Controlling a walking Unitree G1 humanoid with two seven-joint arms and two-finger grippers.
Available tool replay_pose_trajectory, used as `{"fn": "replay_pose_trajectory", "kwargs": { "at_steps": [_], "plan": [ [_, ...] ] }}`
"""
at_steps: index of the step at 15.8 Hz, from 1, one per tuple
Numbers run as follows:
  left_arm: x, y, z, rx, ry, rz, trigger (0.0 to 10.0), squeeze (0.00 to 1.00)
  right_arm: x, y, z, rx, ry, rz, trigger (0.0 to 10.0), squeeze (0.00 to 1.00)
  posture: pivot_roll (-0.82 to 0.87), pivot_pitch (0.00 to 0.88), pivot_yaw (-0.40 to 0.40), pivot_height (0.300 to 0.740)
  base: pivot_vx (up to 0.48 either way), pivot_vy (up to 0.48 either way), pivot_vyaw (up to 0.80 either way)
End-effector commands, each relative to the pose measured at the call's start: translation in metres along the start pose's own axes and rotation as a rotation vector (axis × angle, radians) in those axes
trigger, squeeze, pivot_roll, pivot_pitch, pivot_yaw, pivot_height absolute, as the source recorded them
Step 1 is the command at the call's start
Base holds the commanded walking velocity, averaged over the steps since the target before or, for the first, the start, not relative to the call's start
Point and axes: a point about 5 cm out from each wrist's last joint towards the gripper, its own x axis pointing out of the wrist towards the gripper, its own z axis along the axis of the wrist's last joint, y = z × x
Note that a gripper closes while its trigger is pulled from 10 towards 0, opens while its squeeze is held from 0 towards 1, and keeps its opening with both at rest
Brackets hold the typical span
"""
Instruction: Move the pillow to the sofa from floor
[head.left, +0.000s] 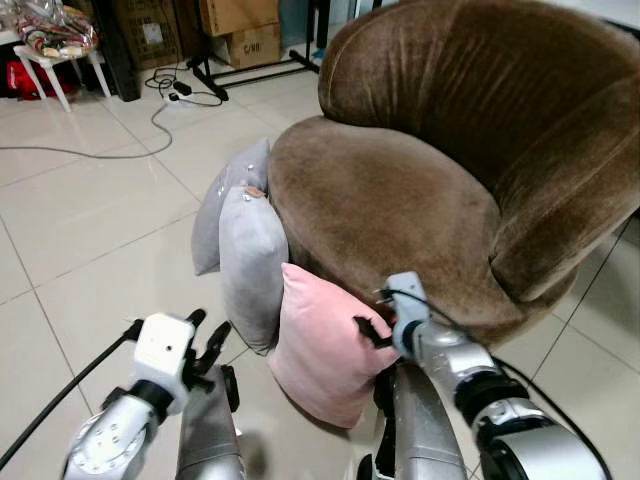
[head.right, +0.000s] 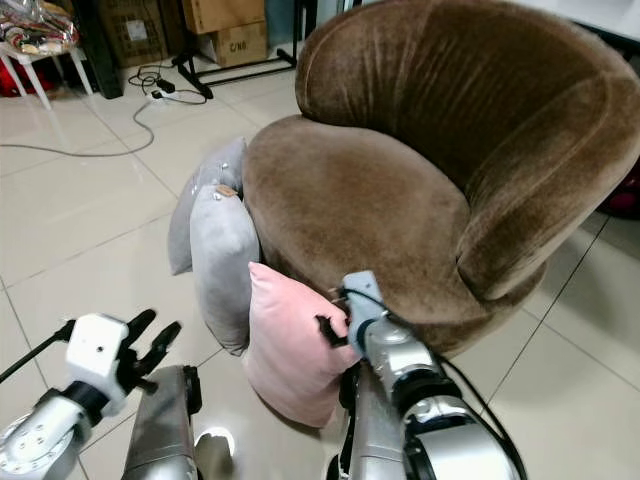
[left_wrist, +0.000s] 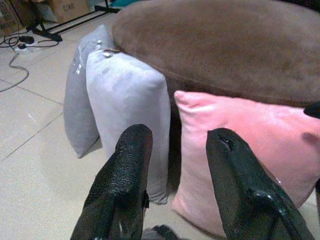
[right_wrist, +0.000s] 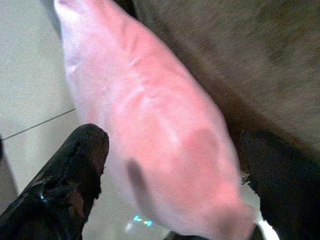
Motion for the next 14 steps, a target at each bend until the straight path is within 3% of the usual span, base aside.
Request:
{"fn": "replay_pose_trajectory", "kwargs": {
  "at_steps": [1,3,6,7,9,12,14],
  "plan": [
    [-0.002,0.001,0.001,0.011,0.007,-0.006,10.0,0.0,0.0,-0.001,0.009,0.014,-0.028,0.005,10.0,1.0,0.08,0.063,-0.073,0.511,0.0,0.0,0.0],
    [-0.022,0.006,0.002,0.029,0.034,-0.003,10.0,0.0,0.005,0.01,0.008,0.017,-0.042,-0.008,10.0,1.0,0.12,0.104,-0.092,0.511,0.0,0.0,0.0],
    [-0.038,0.008,0.01,0.067,0.034,0.004,10.0,0.0,0.006,0.012,0.011,0.064,-0.086,-0.051,10.0,1.0,0.15,0.152,-0.101,0.511,0.0,0.0,0.0],
    [-0.041,0.009,0.013,0.071,0.031,0.004,10.0,0.0,0.006,0.013,0.013,0.061,-0.099,-0.055,10.0,0.0,0.16,0.159,-0.101,0.511,0.0,0.0,0.0],
    [-0.048,0.006,0.023,0.093,0.025,-0.021,10.0,0.0,0.007,0.01,0.011,0.008,-0.086,-0.127,10.0,0.0,0.18,0.194,-0.095,0.511,0.0,0.0,0.0],
    [-0.059,0.005,0.03,0.105,0.037,-0.027,10.0,0.0,0.007,0.011,0.017,0.088,-0.123,-0.151,10.0,0.0,0.2,0.226,-0.089,0.511,0.0,0.0,0.0],
    [-0.067,0.003,0.03,0.105,0.06,-0.027,10.0,0.0,0.009,0.016,0.017,0.051,-0.118,-0.136,10.0,0.0,0.21,0.222,-0.089,0.511,0.0,0.0,0.0]
  ]
}}
